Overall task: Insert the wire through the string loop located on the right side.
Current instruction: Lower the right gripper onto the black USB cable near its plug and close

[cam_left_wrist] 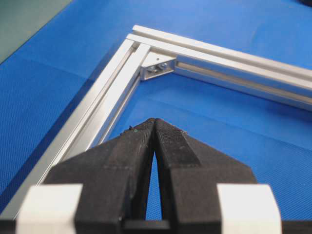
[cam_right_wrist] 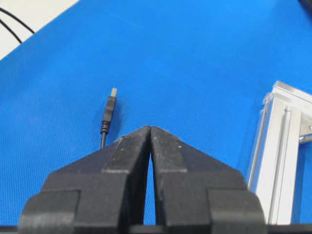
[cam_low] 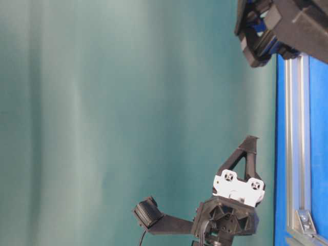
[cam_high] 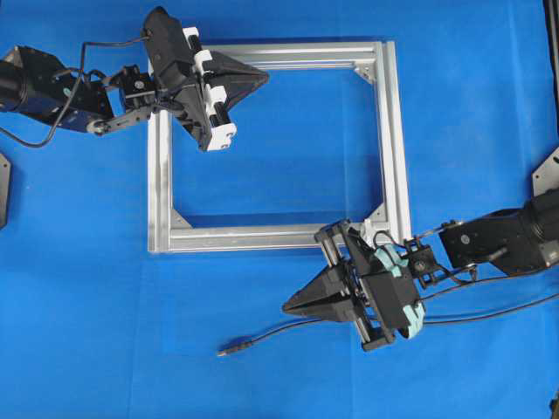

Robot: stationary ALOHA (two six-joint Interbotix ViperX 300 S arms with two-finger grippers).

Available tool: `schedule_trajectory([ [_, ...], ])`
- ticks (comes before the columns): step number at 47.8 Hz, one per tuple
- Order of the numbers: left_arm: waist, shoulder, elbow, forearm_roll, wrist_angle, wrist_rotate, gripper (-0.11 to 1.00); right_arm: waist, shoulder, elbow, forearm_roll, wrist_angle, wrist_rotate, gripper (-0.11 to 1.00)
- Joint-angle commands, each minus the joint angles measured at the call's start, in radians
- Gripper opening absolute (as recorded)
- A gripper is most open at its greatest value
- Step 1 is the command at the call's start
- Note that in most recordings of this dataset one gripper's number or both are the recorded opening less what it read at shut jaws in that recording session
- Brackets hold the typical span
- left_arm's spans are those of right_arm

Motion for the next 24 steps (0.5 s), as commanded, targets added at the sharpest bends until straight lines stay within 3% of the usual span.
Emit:
schedule_trajectory([
  [1,0.018,-0.035,0.005,0.018,0.009,0.018,0.0,0.017,-0.046,-0.008,-0.005,-0.006,0.003,0.0],
  [7,0.023,-0.038,0.015,0.018,0.011,0.026,0.0,0.031,-0.046,-0.026,-0.005,0.012,0.009,-0.06],
  [24,0.023,-0.043,0.025,0.018,0.011,0.026,0.0,0.044,-0.037,-0.054,-0.005,0.061,0.094,-0.04],
])
